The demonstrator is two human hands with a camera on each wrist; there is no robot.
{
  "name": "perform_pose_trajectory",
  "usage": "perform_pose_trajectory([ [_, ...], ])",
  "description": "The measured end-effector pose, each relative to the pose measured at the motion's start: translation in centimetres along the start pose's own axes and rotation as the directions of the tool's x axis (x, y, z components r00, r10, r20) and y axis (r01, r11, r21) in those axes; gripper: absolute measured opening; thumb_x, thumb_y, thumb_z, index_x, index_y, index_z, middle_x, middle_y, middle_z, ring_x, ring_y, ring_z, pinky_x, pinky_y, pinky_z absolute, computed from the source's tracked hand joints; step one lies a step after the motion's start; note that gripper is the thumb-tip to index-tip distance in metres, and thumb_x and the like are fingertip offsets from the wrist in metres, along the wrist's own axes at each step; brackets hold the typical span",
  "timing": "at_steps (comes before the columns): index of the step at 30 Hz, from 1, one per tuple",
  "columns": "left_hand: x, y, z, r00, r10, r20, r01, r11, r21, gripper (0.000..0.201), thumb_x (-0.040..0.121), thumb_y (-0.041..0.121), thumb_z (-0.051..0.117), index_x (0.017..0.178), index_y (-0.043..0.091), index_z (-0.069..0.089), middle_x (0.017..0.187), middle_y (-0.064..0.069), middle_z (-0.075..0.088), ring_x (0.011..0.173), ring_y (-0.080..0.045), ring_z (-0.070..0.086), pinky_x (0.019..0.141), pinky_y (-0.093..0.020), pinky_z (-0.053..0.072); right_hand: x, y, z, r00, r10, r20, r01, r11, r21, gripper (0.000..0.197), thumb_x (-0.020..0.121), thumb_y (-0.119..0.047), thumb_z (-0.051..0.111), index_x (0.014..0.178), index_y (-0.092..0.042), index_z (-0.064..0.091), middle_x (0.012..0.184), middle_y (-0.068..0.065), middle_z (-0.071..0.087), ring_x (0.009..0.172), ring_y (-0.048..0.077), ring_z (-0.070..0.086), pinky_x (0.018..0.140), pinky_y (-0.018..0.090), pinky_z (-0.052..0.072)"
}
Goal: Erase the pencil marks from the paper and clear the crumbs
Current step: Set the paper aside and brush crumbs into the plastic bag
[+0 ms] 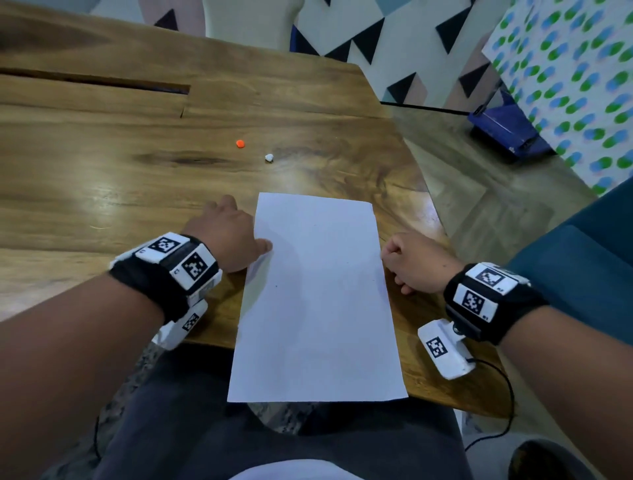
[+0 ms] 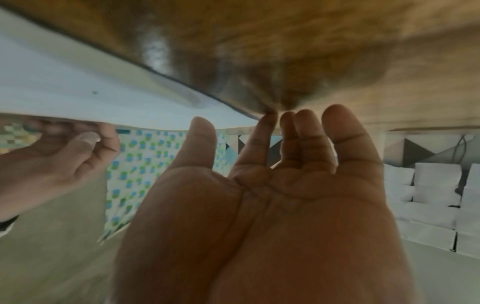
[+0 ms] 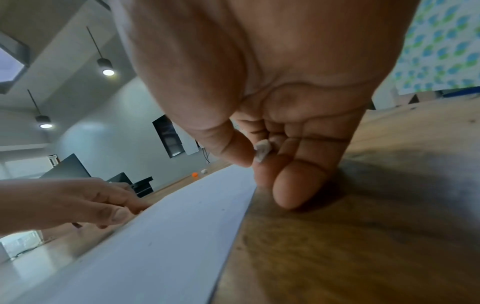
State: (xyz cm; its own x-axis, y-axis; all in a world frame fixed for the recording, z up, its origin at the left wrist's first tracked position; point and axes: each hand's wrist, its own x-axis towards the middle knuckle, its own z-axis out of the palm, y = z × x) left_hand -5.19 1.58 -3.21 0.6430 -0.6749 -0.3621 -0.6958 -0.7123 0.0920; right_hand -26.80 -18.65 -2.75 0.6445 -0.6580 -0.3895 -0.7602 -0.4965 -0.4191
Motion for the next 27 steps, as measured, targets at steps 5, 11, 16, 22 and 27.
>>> perform_pose_trajectory([
  [5, 0.6, 0.4, -0.3, 0.998, 0.018, -0.066, -0.041, 0.935, -0.353, 0.03, 0.09, 0.05, 0.068, 0.107, 0.026, 0.068, 0.123, -0.015, 0.056, 0.113, -0.033, 0.055, 0.095, -0.042, 0.048, 0.1, -0.2, 0.2, 1.0, -0.012, -0.003, 0.012, 0.992, 0.124, 0.023, 0.097, -0.017, 0.043, 0.105, -0.01, 0.064, 0.096, 0.012, 0.07, 0.071, 0.018, 0.062, 0.057, 0.028, 0.056],
  [11, 1.1, 1.7, -0.9, 0.99, -0.005, -0.143, -0.08, 0.807, -0.585, 0.069, 0.091, 0.008, 0.07, 0.153, 0.021, 0.041, 0.121, -0.008, 0.065, 0.106, -0.025, 0.06, 0.084, -0.033, 0.045, 0.3, 0.8, 0.3, 0.998, 0.069, -0.01, -0.059, 0.909, 0.412, 0.023, 0.093, -0.009, 0.048, 0.11, -0.016, 0.061, 0.089, 0.007, 0.066, 0.067, 0.017, 0.062, 0.059, 0.031, 0.057],
  [16, 1.1, 3.1, -2.2, 0.964, 0.016, -0.265, -0.194, 0.724, -0.662, 0.029, 0.087, -0.001, 0.063, 0.097, 0.023, 0.075, 0.08, 0.006, 0.066, 0.08, -0.021, 0.061, 0.069, -0.029, 0.044, 0.5, 1.3, -0.6, 0.994, 0.111, -0.01, -0.088, 0.836, 0.542, 0.028, 0.093, -0.006, 0.042, 0.112, -0.015, 0.061, 0.084, 0.008, 0.06, 0.062, 0.019, 0.056, 0.054, 0.032, 0.054],
  [22, 0.4, 5.0, -4.9, 0.908, 0.094, -0.408, -0.409, 0.407, -0.817, 0.03, 0.083, -0.007, 0.058, 0.075, 0.02, 0.068, 0.079, -0.01, 0.068, 0.075, -0.024, 0.06, 0.071, -0.037, 0.054, 0.1, 2.6, -4.1, 0.981, 0.109, -0.159, 0.035, 0.711, 0.702, 0.018, 0.089, -0.004, 0.047, 0.096, -0.013, 0.061, 0.07, 0.003, 0.043, 0.052, 0.014, 0.042, 0.048, 0.03, 0.048],
  [27, -1.1, 7.8, -8.2, 0.863, 0.182, -0.471, -0.5, 0.17, -0.849, 0.04, 0.087, -0.011, 0.054, 0.076, 0.024, 0.069, 0.078, -0.003, 0.061, 0.082, -0.021, 0.063, 0.089, -0.053, 0.06, -3.0, 3.2, -8.3, 0.897, -0.034, -0.442, 0.312, 0.757, 0.574, 0.006, 0.088, -0.017, 0.073, 0.084, -0.016, 0.068, 0.06, -0.018, 0.06, 0.051, 0.001, 0.05, 0.05, 0.026, 0.045],
])
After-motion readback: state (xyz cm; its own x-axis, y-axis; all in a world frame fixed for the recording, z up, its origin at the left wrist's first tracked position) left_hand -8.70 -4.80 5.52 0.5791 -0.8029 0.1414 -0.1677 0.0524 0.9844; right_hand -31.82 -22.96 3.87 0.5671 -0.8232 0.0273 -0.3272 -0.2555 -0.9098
